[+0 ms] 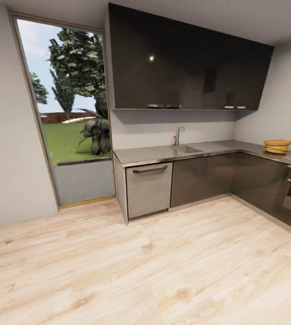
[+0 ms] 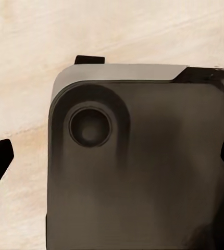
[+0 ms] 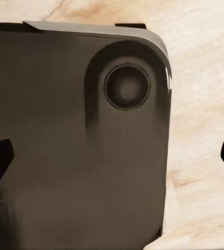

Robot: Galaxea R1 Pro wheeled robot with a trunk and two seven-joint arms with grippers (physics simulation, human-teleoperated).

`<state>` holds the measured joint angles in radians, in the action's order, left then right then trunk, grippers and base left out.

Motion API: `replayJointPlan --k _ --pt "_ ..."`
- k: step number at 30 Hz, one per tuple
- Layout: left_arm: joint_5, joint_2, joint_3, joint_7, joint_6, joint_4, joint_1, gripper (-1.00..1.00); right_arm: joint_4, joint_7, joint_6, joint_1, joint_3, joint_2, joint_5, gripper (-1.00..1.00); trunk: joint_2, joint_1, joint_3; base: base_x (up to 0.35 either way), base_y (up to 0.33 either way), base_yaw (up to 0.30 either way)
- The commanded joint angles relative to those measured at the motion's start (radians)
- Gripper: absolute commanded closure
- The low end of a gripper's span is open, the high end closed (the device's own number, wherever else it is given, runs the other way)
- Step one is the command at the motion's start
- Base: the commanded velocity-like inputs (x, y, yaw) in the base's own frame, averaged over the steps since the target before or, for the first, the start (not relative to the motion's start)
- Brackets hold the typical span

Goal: In the kitchen, take the popcorn bag from the countertop, put it into the microwave, and heat it until the popcorn is cooked so the cooked popcorn ends up inside the bag.

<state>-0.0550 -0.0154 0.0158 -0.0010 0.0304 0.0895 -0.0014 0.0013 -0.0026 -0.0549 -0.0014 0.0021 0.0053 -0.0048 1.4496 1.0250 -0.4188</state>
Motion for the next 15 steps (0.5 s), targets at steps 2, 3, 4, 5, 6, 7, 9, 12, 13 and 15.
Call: replayJointPlan --k 2,3,4,5,6,7,9,12,13,15 --pt "-0.005 -0.001 0.001 0.000 0.028 0.003 0.000 -1.00 0.000 0.000 -0.003 0.000 -0.001 0.000 -0.001 -1.00 0.000 0.000 0.001 0.000 0.000 -0.264" --pt "-0.005 -0.001 0.001 0.000 0.035 0.004 0.000 -1.00 0.000 -0.001 -0.003 0.000 -0.002 0.000 -0.001 -1.00 0.000 0.000 0.001 0.000 0.000 -0.264" --pt "-0.005 -0.001 0.002 0.000 0.039 0.004 0.000 -1.00 0.000 -0.001 -0.003 0.000 -0.002 0.000 -0.001 -1.00 0.000 0.000 0.002 0.000 0.000 -0.264" --pt "-0.005 -0.002 0.003 -0.001 0.044 0.004 0.000 -1.00 0.000 -0.002 -0.002 0.000 -0.003 0.001 -0.001 -1.00 0.000 0.000 0.003 0.000 0.000 -0.264" --pt "-0.005 -0.002 0.004 -0.001 0.045 0.004 0.000 -1.00 0.000 -0.002 -0.002 0.000 -0.003 0.002 -0.001 -1.00 0.000 0.000 0.003 0.000 0.000 -0.264" --pt "-0.006 -0.002 0.004 -0.001 0.046 0.004 0.000 -1.00 0.000 -0.002 -0.003 0.000 -0.003 0.002 -0.001 -1.00 0.000 0.000 0.004 0.000 0.000 -0.265" --pt "-0.006 -0.001 0.004 -0.001 0.046 0.004 0.000 -1.00 0.000 -0.002 -0.003 0.000 -0.001 0.002 0.001 -1.00 0.000 0.000 0.005 0.000 0.000 -0.266" --pt "-0.006 0.000 0.004 -0.001 0.046 0.004 0.000 -1.00 0.000 -0.002 -0.003 0.000 -0.003 0.001 0.000 -1.00 0.000 0.000 0.007 0.000 0.000 -0.267" --pt "-0.006 0.000 0.004 -0.001 0.046 0.004 0.000 -1.00 0.000 -0.002 -0.003 0.000 -0.002 0.002 0.001 -1.00 0.000 0.000 0.008 0.000 0.000 -0.267" --pt "-0.006 0.000 0.004 -0.001 0.046 0.004 0.000 -1.00 0.000 -0.002 -0.003 0.000 -0.001 0.002 0.004 -1.00 0.000 0.000 0.009 0.000 0.000 -0.268"
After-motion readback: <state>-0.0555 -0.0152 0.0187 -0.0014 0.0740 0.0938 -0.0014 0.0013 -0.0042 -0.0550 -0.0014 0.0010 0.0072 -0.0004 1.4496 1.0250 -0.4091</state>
